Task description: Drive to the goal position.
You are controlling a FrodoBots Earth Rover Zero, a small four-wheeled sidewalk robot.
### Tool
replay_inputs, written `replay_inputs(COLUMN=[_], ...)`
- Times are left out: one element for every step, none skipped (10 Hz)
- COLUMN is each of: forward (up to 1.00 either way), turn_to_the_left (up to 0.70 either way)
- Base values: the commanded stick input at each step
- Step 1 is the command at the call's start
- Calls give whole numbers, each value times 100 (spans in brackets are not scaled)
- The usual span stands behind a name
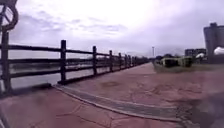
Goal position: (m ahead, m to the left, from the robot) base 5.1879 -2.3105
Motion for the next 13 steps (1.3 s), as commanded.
replay_inputs(forward=[100, 100, 100, 100, 100, 100, 100, 100, 100, 100, 100, 100, 100], turn_to_the_left=[-24, -24, -24, -24, -24, -24, -24, -25, -27, -29, -29, -29, -29])
